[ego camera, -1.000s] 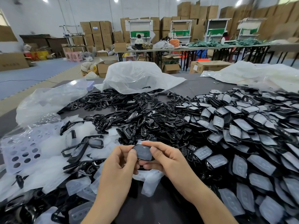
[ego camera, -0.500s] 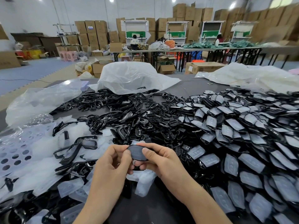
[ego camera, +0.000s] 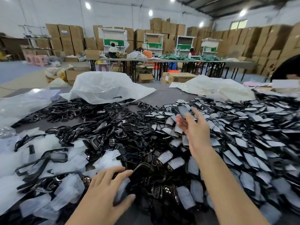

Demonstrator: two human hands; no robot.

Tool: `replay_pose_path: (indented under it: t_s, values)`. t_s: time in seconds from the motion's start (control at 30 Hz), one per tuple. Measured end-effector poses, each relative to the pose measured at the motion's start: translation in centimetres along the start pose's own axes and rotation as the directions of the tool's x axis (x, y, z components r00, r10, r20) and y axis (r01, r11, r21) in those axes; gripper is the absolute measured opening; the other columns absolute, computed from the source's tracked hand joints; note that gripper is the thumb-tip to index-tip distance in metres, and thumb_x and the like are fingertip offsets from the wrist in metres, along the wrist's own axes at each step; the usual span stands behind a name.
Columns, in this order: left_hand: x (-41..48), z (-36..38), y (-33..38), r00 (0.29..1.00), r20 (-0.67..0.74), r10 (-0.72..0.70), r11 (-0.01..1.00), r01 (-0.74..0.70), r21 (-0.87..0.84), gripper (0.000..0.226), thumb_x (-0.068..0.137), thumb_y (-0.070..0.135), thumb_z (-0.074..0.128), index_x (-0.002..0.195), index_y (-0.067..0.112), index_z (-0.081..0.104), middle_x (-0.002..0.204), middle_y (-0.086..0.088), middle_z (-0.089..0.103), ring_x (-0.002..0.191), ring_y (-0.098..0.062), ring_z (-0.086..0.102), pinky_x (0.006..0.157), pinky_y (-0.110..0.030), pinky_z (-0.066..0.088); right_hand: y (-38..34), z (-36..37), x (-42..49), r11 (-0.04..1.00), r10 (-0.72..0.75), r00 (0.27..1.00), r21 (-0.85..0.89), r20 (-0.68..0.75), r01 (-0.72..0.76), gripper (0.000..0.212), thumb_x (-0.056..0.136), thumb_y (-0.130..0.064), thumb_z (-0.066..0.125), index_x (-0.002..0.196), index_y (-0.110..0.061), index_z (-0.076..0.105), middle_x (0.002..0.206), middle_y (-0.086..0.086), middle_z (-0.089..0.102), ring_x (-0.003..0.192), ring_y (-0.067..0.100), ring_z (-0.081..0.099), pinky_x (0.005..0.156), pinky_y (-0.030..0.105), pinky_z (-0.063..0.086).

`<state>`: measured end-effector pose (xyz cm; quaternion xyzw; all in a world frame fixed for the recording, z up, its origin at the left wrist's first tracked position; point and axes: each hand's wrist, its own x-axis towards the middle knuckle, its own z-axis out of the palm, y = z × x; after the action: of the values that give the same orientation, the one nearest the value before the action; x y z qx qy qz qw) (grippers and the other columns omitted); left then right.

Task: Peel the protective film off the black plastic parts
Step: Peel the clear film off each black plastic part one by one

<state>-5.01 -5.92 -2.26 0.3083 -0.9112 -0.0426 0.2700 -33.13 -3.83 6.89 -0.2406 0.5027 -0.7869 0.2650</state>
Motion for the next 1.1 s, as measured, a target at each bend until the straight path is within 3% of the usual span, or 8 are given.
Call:
replay_pose_path:
  t_s: [0.13,0.37,0.43,0.57,0.67,0.83,0.97,1.1]
  values:
    - [0.1,0.0,-1.0,0.994,-0.023,-0.108,0.976,0.110,0.187,0.079,0.097,0.065,0.011,0.103,0.022,0.077,0.108,-0.006,0.070,0.091,-0.032,0.069,0.073,-0.051,0.059,0.3,-1.9,0.8,0.983,-0.005,0.985,-0.182,-0.170,-0.026,0.070,0.103,-0.016,0.053,0.160,-0.021,0.014,0.076,0.008,0.072,0.061,0.007,0.070,0.079,0.031,0.060]
    - [0.4,-1.1,-2.4,0.970,-0.039,-0.241,0.937,0.243,0.251,0.025,0.082,0.033,0.066,0.097,0.015,0.075,0.090,-0.006,0.068,0.075,-0.035,0.069,0.059,-0.043,0.059,5.8,3.1,-6.7,0.875,-0.056,0.965,-0.454,0.255,0.170,0.043,0.102,-0.018,0.051,0.139,-0.040,0.048,0.091,-0.016,0.074,0.076,0.008,0.070,0.063,0.014,0.053]
    - [0.5,-1.1,-2.5,0.955,-0.045,-0.294,0.939,0.298,0.172,0.036,0.070,0.016,0.088,0.103,0.012,0.073,0.091,-0.007,0.068,0.080,-0.036,0.069,0.062,-0.044,0.058,7.4,5.2,-8.6,0.763,-0.096,0.903,-0.551,0.419,0.337,0.041,0.102,-0.021,0.050,0.137,-0.042,0.049,0.100,-0.019,0.071,0.084,0.004,0.066,0.069,0.012,0.051]
    - [0.8,-1.5,-2.9,0.858,-0.107,-0.503,0.864,0.495,-0.092,0.038,0.089,0.020,0.070,0.126,0.016,0.061,0.102,-0.005,0.070,0.101,-0.034,0.066,0.076,-0.041,0.048,10.6,7.4,-10.8,0.480,-0.016,0.723,-0.629,0.691,0.612,0.045,0.105,-0.030,0.041,0.150,-0.030,0.038,0.139,-0.009,0.054,0.127,0.008,0.047,0.109,0.023,0.034]
    - [0.7,-1.8,-3.7,0.796,-0.176,-0.579,0.809,0.533,-0.248,0.030,0.096,0.022,0.056,0.125,0.024,0.057,0.061,0.009,0.057,0.068,-0.023,0.064,0.061,-0.035,0.036,12.0,7.6,-11.2,0.199,0.025,0.631,-0.622,0.776,0.757,0.046,0.104,-0.042,0.035,0.148,-0.031,0.038,0.138,-0.009,0.054,0.128,0.016,0.046,0.110,0.033,0.033]
    - [0.8,-2.3,-3.8,0.804,-0.193,-0.562,0.804,0.477,-0.355,0.017,0.099,0.024,0.051,0.114,0.024,0.060,0.068,0.017,0.062,0.072,0.007,0.060,0.063,-0.007,0.041,12.3,7.5,-11.0,0.072,-0.028,0.630,-0.627,0.776,0.776,0.048,0.100,-0.042,0.040,0.147,-0.032,0.041,0.120,-0.009,0.059,0.111,0.018,0.055,0.099,0.036,0.041]
    - [1.2,-2.4,-3.8,0.785,-0.215,-0.581,0.783,0.467,-0.411,0.021,0.099,0.024,0.056,0.118,0.018,0.060,0.075,0.026,0.059,0.078,0.025,0.053,0.068,0.002,0.036,11.8,7.3,-11.1,0.101,-0.055,0.656,-0.650,0.753,0.753,0.044,0.104,-0.041,0.033,0.148,-0.036,0.035,0.122,-0.014,0.057,0.113,0.013,0.052,0.101,0.033,0.036]
    - [1.2,-2.5,-3.6,0.771,-0.214,-0.600,0.752,0.451,-0.481,0.024,0.097,0.023,0.061,0.113,0.038,0.053,0.069,0.035,0.060,0.082,0.031,0.048,0.070,0.005,0.033,11.0,7.6,-11.7,0.318,-0.128,0.685,-0.625,0.717,0.713,0.039,0.105,-0.042,0.031,0.139,-0.035,0.048,0.115,-0.015,0.062,0.105,0.008,0.056,0.098,0.029,0.038]
